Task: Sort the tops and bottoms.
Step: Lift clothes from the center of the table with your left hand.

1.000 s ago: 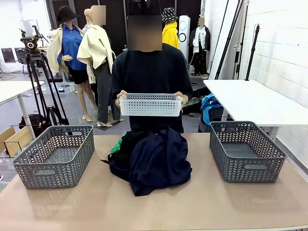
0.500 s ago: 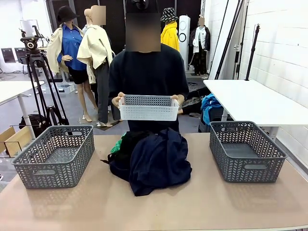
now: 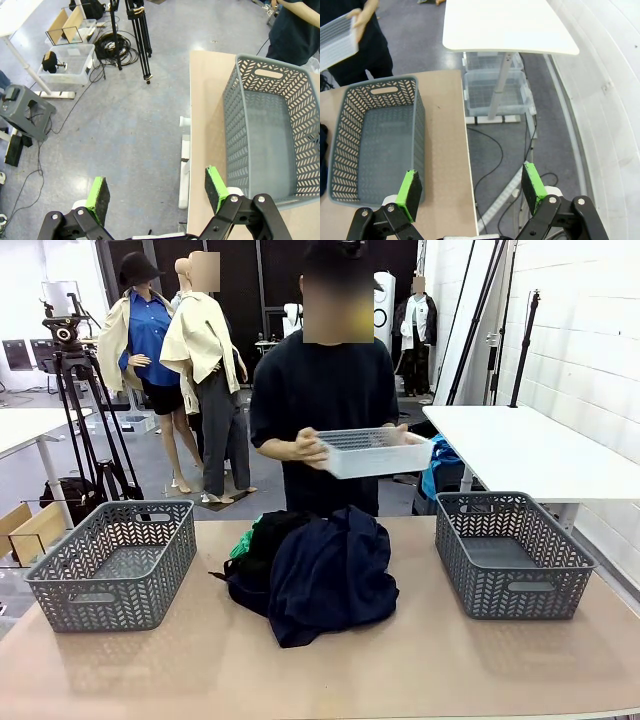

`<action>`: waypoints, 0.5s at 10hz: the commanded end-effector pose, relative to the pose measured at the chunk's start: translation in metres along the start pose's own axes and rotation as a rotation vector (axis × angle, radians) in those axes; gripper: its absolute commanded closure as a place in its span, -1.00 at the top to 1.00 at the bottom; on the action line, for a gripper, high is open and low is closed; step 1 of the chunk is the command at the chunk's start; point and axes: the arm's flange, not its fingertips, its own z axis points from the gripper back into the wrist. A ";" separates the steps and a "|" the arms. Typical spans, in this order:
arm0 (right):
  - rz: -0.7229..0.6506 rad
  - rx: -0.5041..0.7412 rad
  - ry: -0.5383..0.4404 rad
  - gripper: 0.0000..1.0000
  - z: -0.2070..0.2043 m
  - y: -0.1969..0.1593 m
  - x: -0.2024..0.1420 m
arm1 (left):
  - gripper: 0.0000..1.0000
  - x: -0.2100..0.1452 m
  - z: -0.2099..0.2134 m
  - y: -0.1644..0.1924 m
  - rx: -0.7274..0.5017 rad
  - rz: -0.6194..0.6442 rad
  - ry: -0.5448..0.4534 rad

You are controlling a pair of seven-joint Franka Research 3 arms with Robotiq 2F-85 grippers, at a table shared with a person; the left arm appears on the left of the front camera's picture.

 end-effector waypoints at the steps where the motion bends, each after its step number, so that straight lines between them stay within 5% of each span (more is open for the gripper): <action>1: -0.002 0.003 0.000 1.00 -0.001 -0.001 0.000 | 1.00 -0.001 0.000 0.003 0.003 0.001 0.001; 5: -0.002 0.003 0.000 1.00 -0.001 -0.001 0.000 | 1.00 -0.001 0.000 0.003 0.003 0.001 0.001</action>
